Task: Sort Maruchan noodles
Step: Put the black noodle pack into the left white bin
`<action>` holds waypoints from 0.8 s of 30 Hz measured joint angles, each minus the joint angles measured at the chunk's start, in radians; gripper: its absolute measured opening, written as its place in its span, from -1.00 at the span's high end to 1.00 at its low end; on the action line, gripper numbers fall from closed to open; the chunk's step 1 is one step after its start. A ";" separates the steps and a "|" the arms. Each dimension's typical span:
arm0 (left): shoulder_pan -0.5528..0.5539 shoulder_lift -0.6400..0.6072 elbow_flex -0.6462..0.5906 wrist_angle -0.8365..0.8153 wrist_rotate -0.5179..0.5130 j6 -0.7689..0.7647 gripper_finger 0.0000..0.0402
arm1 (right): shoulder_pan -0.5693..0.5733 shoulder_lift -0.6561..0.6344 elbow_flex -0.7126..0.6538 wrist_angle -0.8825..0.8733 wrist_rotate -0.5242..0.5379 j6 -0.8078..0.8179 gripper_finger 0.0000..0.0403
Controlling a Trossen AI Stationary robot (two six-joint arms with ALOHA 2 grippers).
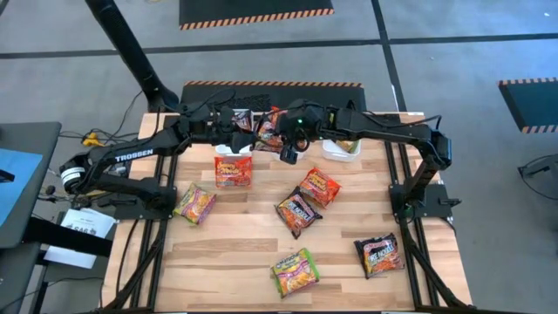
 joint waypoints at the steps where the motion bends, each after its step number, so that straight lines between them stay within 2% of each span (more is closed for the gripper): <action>1: 0.000 0.000 0.000 0.000 0.000 0.002 0.06 | 0.000 0.000 0.000 0.002 -0.004 0.000 0.98; 7: 0.000 0.000 0.000 0.000 0.008 0.061 0.16 | -0.002 0.000 0.000 0.022 -0.004 -0.001 0.98; 15: 0.000 0.000 0.000 0.002 0.000 0.129 0.65 | -0.009 0.000 0.000 0.023 -0.003 -0.008 0.93; 19: 0.001 -0.001 0.000 -0.001 -0.004 0.159 0.83 | -0.008 0.000 -0.001 0.031 0.016 -0.009 0.84; 24: 0.001 -0.001 0.000 0.000 -0.004 0.167 0.91 | -0.011 -0.001 -0.001 0.035 0.029 -0.008 0.67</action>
